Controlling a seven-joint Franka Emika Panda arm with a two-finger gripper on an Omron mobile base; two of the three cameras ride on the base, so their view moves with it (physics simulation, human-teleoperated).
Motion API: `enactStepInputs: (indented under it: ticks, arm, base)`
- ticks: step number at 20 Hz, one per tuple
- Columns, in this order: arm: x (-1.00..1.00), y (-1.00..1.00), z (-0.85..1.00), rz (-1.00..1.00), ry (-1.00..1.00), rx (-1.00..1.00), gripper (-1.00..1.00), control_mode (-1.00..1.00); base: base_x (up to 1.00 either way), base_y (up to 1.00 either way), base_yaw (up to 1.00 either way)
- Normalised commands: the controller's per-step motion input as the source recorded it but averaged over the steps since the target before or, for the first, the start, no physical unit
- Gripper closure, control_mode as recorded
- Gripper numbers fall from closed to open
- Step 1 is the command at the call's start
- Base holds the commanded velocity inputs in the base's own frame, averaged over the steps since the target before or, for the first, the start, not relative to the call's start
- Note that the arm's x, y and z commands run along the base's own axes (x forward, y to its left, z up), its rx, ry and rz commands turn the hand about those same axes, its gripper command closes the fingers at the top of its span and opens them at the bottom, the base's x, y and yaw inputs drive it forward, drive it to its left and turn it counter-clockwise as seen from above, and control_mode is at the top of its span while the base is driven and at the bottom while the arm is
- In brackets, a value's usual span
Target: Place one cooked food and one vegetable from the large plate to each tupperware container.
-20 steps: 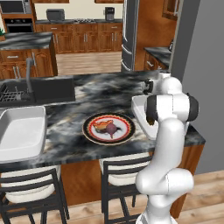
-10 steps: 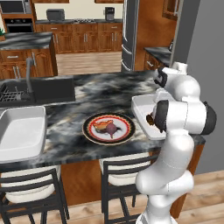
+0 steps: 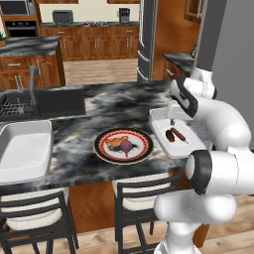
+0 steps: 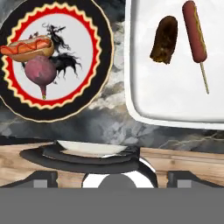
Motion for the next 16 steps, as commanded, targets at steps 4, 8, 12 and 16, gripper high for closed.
enactStepInputs:
  ticks: [4, 8, 12, 16]
  arm:
    - [-0.36, 1.0, 0.04, -0.02, 0.01, 0.0, -1.0, -1.0]
    - [-0.03, 0.8, -0.07, -0.11, 0.06, 0.0, -1.0, -1.0]
    - [0.07, 0.52, -0.02, -0.08, 0.0, 0.0, -1.0, -1.0]
    - [-0.21, 0.14, 0.02, -0.08, 0.0, 0.0, -1.0, -1.0]
  base:
    - [0.0, 0.0, 0.0]
    - [0.0, 0.0, 0.0]
    - [0.0, 0.0, 0.0]
    - [0.0, 0.0, 0.0]
